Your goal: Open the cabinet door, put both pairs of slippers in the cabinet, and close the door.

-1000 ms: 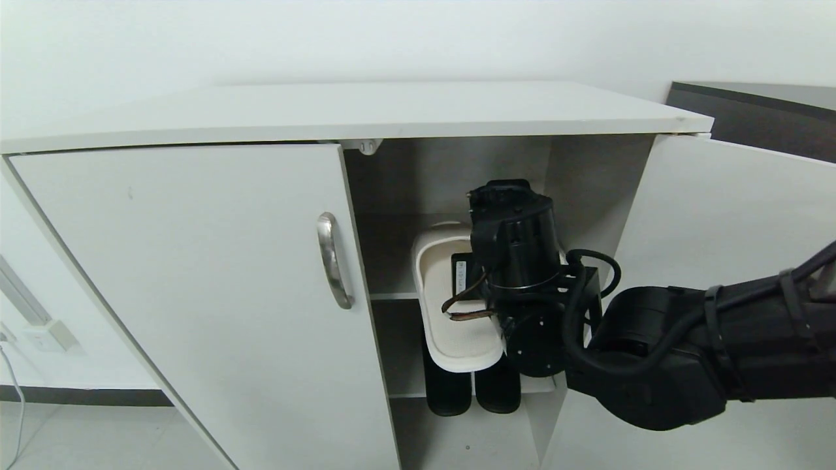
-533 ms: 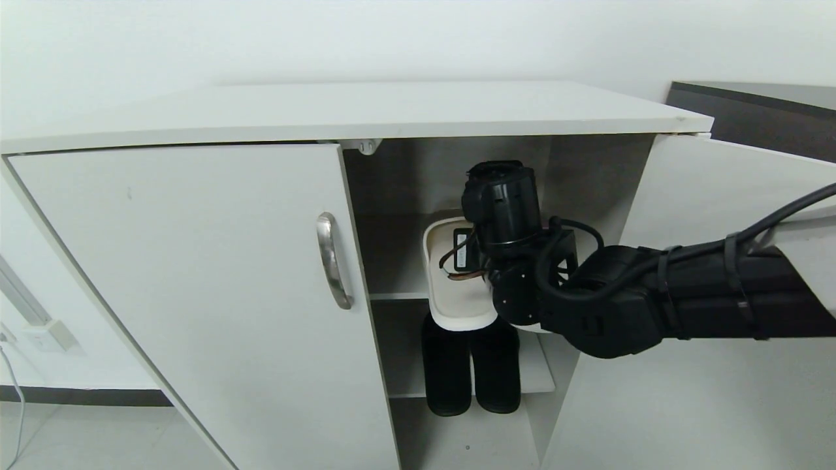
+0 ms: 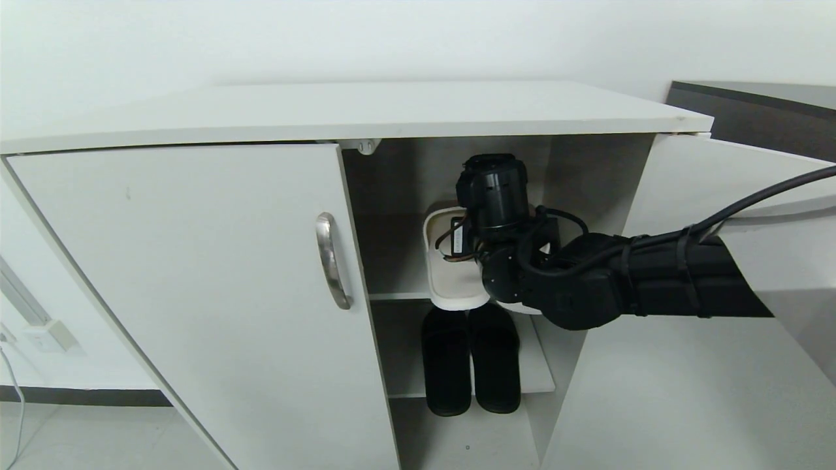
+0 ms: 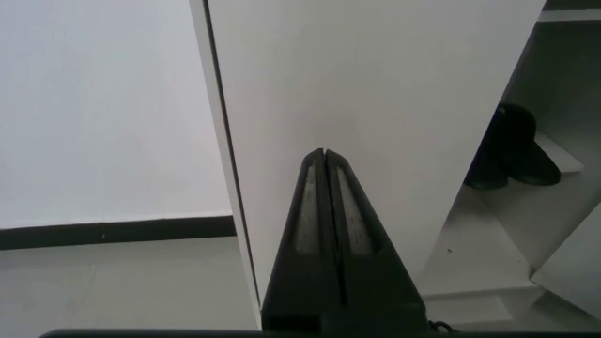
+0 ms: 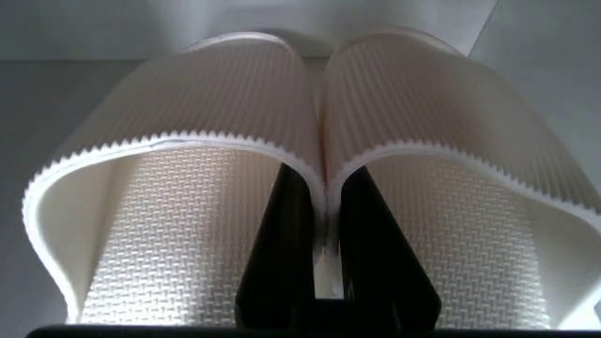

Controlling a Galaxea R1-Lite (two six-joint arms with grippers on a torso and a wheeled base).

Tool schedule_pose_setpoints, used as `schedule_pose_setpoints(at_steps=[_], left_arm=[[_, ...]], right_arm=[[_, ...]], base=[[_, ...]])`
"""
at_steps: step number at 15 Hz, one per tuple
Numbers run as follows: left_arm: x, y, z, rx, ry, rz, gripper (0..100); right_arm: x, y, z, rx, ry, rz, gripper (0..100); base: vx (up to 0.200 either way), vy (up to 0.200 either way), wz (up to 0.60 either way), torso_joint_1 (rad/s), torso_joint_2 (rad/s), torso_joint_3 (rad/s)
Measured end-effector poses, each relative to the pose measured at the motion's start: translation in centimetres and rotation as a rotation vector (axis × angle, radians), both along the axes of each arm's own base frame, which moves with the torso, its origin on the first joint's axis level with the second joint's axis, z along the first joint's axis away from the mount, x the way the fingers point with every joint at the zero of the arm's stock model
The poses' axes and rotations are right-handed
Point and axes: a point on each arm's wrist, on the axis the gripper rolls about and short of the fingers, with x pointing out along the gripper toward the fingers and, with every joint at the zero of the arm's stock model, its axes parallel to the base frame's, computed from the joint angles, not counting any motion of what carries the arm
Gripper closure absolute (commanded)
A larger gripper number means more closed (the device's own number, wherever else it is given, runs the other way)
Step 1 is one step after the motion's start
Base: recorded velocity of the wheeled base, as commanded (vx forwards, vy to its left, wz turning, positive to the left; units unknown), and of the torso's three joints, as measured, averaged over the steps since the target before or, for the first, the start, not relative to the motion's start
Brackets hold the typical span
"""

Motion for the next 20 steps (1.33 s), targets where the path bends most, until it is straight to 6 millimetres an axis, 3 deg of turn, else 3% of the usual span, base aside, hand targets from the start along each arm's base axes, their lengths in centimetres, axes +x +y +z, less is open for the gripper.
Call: schedule_pose_setpoints(at_steps=[3,4,13,20], left_arm=[[0.0,0.0,0.0,0.000,0.000,0.000,100],[0.0,0.0,0.0,0.000,0.000,0.000,100],[0.0,0.0,0.0,0.000,0.000,0.000,100],[0.0,0.0,0.0,-0.001,-0.001,0.000,100]], right_arm=[[0.3,0.2,-0.4,-0.005,0.005,-0.001,100],[0.3,0.2,-0.5,-0.006,0.006,-0.002,0],[0.1,0.1,-1.3,-0.028,0.028,-0.001,0],[-2.7,-0.7,-0.6,-0.027,0.033,0.030,0]], base=[[0.000,0.000,0.00,0.000,0.00,0.000],[0.000,0.000,0.00,0.000,0.00,0.000],[0.000,0.000,0.00,0.000,0.00,0.000],[0.000,0.000,0.00,0.000,0.00,0.000]])
